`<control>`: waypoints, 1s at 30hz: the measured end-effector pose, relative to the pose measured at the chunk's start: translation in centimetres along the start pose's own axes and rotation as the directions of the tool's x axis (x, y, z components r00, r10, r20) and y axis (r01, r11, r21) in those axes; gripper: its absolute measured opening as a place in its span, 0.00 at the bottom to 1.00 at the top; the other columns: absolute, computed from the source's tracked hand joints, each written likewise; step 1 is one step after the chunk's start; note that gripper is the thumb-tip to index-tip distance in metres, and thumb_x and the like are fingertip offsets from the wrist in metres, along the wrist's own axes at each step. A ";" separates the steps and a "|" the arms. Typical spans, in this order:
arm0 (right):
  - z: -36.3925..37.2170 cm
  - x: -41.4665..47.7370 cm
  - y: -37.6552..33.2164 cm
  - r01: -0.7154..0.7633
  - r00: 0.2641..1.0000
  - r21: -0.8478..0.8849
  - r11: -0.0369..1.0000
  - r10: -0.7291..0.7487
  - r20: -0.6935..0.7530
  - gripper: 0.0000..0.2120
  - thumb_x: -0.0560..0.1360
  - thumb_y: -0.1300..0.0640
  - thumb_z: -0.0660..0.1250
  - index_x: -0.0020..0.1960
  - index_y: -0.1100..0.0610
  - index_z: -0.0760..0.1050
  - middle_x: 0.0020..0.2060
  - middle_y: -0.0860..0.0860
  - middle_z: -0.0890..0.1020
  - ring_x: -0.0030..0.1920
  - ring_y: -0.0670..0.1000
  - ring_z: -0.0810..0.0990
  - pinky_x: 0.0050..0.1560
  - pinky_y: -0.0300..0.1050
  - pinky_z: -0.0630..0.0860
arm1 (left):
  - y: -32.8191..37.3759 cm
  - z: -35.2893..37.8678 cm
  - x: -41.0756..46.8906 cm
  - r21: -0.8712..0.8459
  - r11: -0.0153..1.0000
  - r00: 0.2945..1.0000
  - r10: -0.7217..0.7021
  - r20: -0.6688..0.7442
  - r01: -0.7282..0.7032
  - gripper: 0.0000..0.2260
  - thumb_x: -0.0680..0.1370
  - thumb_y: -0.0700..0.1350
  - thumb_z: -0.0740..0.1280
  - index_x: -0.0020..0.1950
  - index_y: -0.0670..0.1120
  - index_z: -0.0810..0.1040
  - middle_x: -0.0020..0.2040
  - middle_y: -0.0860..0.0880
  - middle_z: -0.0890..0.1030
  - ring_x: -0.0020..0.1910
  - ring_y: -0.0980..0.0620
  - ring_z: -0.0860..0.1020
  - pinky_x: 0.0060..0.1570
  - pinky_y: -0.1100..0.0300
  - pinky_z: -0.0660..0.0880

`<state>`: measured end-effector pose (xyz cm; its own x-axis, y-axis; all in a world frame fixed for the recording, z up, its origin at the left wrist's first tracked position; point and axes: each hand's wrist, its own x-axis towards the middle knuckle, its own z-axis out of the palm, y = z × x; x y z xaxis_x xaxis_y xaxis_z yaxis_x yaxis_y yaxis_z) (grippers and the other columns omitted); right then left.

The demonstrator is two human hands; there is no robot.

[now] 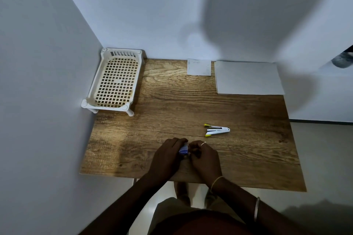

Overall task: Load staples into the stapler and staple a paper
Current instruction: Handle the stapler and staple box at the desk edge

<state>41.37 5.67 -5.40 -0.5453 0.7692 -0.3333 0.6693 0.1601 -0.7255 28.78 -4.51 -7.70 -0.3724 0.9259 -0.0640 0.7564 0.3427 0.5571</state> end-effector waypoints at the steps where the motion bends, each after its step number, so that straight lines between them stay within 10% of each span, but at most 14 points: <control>1: -0.1 0.1 0.1 -0.001 1.000 0.012 1.000 0.001 0.000 0.13 0.72 0.62 0.72 0.54 0.49 0.82 0.48 0.45 0.85 0.49 0.44 0.82 0.54 0.42 0.78 | -0.1 0.0 0.0 -0.004 1.000 1.000 -0.001 0.005 0.001 0.25 0.74 0.42 0.73 0.71 0.47 0.75 0.64 0.48 0.80 0.60 0.48 0.77 0.53 0.54 0.76; 10: -0.5 0.3 0.8 0.088 0.996 -0.081 0.993 -0.090 -0.022 0.14 0.74 0.57 0.71 0.59 0.49 0.80 0.50 0.46 0.86 0.50 0.47 0.84 0.54 0.45 0.79 | -1.2 -0.3 -0.4 -0.023 1.000 1.000 0.005 0.010 -0.005 0.32 0.71 0.47 0.78 0.73 0.46 0.73 0.68 0.45 0.77 0.65 0.46 0.75 0.61 0.61 0.68; 19: -6.2 3.2 3.6 0.413 0.856 -0.446 0.794 -0.506 -0.107 0.16 0.73 0.63 0.74 0.60 0.60 0.81 0.56 0.57 0.83 0.58 0.58 0.81 0.60 0.54 0.77 | -1.6 -0.8 -1.2 -0.005 0.999 0.999 -0.043 -0.004 0.043 0.29 0.72 0.48 0.77 0.72 0.46 0.74 0.66 0.44 0.79 0.63 0.45 0.77 0.60 0.57 0.69; 30: -8.4 6.1 6.6 0.360 0.904 -0.418 0.834 -0.423 -0.065 0.25 0.69 0.66 0.76 0.65 0.61 0.78 0.60 0.58 0.82 0.60 0.59 0.80 0.62 0.47 0.72 | 3.8 -0.9 4.6 -0.063 0.988 0.989 0.134 -0.066 -0.138 0.27 0.76 0.49 0.73 0.73 0.44 0.73 0.68 0.44 0.77 0.67 0.47 0.74 0.66 0.54 0.71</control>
<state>46.66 16.59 -7.16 -0.7431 0.6677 0.0444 0.5727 0.6690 -0.4737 29.48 0.96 -5.16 -0.3023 0.9509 0.0656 0.7649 0.2010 0.6120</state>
